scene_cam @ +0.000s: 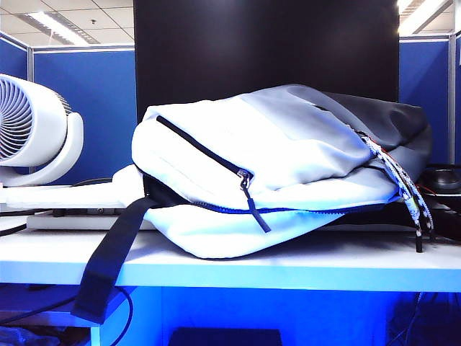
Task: Put the gray clothes into the backpack.
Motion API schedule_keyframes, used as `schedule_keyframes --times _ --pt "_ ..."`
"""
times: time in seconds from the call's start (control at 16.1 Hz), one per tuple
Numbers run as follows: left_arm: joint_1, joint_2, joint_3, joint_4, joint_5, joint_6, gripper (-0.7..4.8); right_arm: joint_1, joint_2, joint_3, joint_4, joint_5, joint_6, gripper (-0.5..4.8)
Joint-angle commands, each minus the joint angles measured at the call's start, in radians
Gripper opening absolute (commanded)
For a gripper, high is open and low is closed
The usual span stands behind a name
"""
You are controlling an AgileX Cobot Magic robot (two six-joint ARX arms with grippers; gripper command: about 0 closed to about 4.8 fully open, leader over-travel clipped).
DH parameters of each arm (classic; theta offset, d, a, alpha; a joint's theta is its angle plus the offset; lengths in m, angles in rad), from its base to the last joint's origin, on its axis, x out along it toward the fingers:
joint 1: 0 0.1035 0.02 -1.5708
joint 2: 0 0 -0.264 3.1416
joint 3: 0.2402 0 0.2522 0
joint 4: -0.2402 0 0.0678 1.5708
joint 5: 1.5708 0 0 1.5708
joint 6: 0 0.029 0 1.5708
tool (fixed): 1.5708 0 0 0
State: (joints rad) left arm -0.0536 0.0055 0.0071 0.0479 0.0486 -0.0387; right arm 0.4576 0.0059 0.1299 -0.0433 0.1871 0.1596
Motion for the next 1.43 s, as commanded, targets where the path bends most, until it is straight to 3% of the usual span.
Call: schedule_keyframes --times 0.06,1.12,1.24,1.37,1.43 --pt "0.000 -0.002 0.000 0.011 -0.004 -0.001 -0.05 0.000 0.000 0.004 0.014 0.002 -0.003 -0.05" --pt "0.000 -0.002 0.000 0.011 -0.003 0.001 -0.05 0.000 0.000 0.004 0.012 0.002 -0.003 -0.05" --pt "0.000 -0.002 0.000 0.011 -0.003 0.001 -0.05 -0.002 -0.002 0.005 -0.035 0.002 -0.056 -0.05" --pt "0.000 -0.002 0.000 0.011 -0.003 0.001 -0.05 -0.037 -0.004 0.004 -0.111 0.006 -0.118 -0.05" --pt "0.000 -0.002 0.000 0.011 -0.003 0.001 -0.05 -0.117 -0.004 -0.003 -0.137 0.022 -0.106 -0.05"
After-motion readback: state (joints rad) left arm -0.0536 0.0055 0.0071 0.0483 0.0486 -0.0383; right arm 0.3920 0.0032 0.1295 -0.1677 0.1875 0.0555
